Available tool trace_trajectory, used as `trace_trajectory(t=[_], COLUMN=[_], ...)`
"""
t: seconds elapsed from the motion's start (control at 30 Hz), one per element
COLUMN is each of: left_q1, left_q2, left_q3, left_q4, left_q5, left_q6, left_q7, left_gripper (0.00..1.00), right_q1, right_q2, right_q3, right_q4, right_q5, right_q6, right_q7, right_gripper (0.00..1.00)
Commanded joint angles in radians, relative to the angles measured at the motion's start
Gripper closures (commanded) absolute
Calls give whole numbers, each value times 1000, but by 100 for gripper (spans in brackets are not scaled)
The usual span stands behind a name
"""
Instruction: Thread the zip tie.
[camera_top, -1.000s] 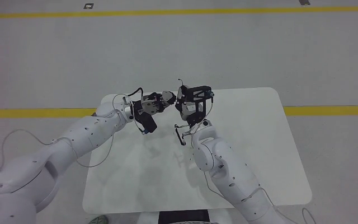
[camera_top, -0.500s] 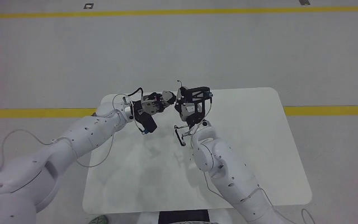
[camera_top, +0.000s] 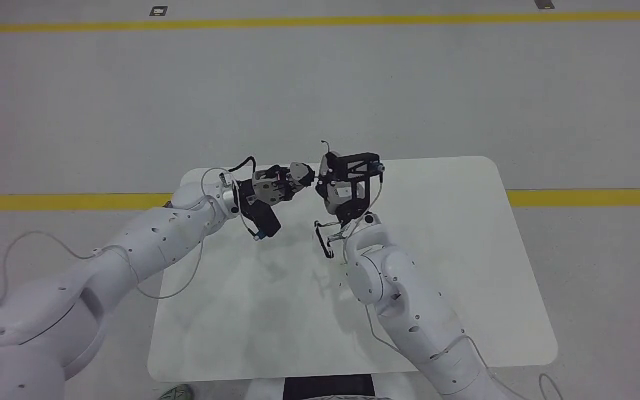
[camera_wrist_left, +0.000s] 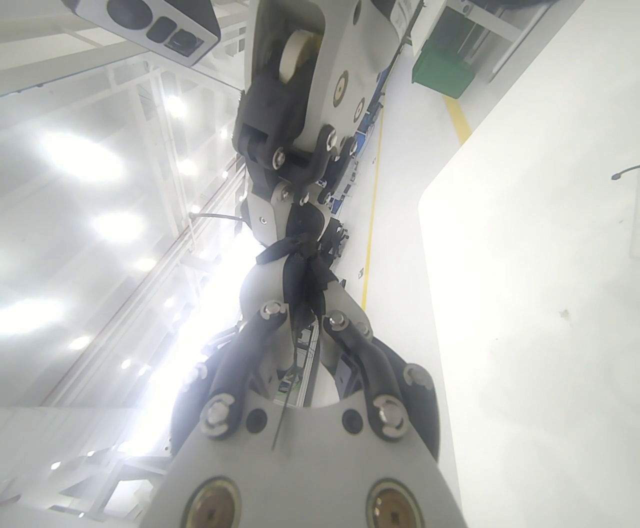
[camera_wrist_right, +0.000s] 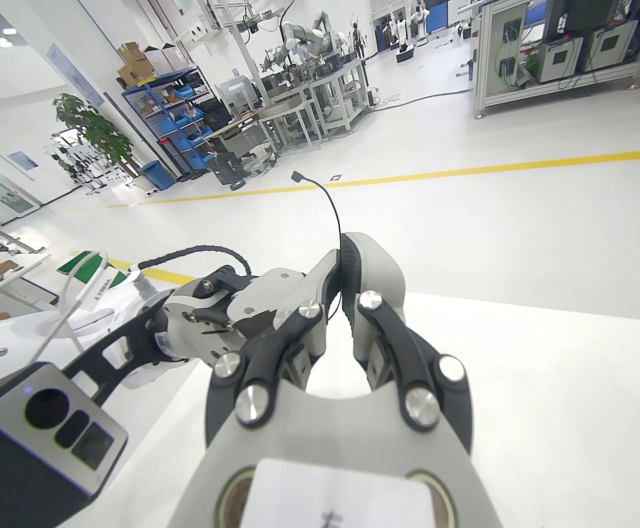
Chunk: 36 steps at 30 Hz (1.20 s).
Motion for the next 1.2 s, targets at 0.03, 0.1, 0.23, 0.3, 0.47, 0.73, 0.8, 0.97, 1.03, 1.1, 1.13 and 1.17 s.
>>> trace_trajectory(t=[0.03,0.1,0.23,0.3,0.47,0.73,0.8,0.97,1.03,1.1,1.13,1.17], left_q1=[0,0,0,0,0,0,0,0,0,0,0,0], left_q2=[0,0,0,0,0,0,0,0,0,0,0,0], left_q3=[0,0,0,0,0,0,0,0,0,0,0,0], left_q4=[0,0,0,0,0,0,0,0,0,0,0,0], left_q5=[0,0,0,0,0,0,0,0,0,0,0,0], left_q6=[0,0,0,0,0,0,0,0,0,0,0,0], left_q7=[0,0,0,0,0,0,0,0,0,0,0,0], left_gripper=[100,100,100,100,100,100,100,100,100,100,100,100], right_q1=[0,-1,-1,-1,-3,-9,-9,-7,-7,-7,-7,-7], right_q2=[-2,-3,-5,-7,-9,-13,-14,-17,-18,-19,-19,-20], right_q3=[1,1,2,3,4,4,5,6,7,6,6,6], right_q4=[0,1,0,-5,-15,-16,-12,-4,-1,1,1,2], right_q5=[1,1,4,5,3,6,6,5,5,3,2,1], right_q6=[-6,-10,-13,-15,-24,-34,-35,-36,-37,-38,-38,-39], right_q7=[3,4,2,-3,0,8,8,3,2,4,5,6], right_gripper=[100,100,100,100,100,100,100,100,100,100,100,100])
